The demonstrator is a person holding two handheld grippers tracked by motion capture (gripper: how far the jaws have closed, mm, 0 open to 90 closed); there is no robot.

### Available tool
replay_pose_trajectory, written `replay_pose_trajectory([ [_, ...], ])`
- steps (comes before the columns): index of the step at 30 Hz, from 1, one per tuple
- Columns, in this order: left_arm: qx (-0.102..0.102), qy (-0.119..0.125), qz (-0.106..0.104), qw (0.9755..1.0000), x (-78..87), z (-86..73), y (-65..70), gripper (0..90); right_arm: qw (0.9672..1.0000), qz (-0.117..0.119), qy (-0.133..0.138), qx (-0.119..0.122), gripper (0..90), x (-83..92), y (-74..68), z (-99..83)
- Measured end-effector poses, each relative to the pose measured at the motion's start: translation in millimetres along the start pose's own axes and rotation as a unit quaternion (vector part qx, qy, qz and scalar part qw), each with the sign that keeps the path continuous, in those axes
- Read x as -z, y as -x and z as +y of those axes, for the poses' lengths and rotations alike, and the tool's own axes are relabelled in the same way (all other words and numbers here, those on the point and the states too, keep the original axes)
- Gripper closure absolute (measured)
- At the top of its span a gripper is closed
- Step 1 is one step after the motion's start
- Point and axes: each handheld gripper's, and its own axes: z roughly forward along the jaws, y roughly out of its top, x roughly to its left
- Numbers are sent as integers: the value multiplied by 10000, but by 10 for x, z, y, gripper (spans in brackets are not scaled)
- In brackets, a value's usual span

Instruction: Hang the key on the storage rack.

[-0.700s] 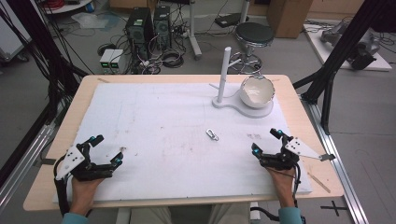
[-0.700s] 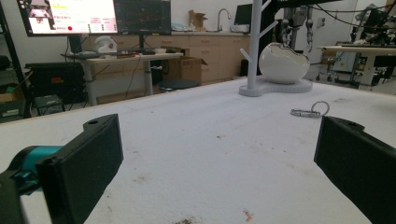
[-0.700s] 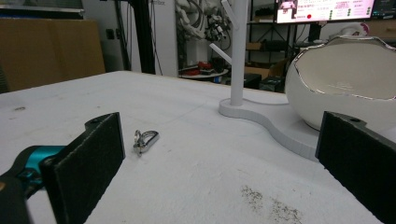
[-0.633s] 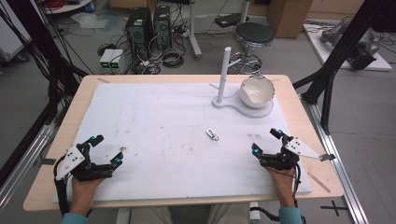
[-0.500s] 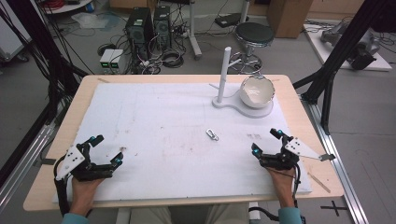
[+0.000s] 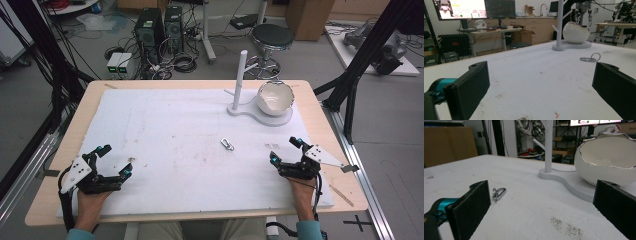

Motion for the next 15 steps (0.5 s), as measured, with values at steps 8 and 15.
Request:
replay_pose_trajectory([
  [8, -5, 11, -2, 10000, 5, -1, -1, 17, 9996, 180, -178, 130, 5, -15, -51, 301],
  [15, 23, 6, -20, 10000, 3, -2, -8, 17, 9926, 555, -952, 505, 6, -224, -159, 781],
])
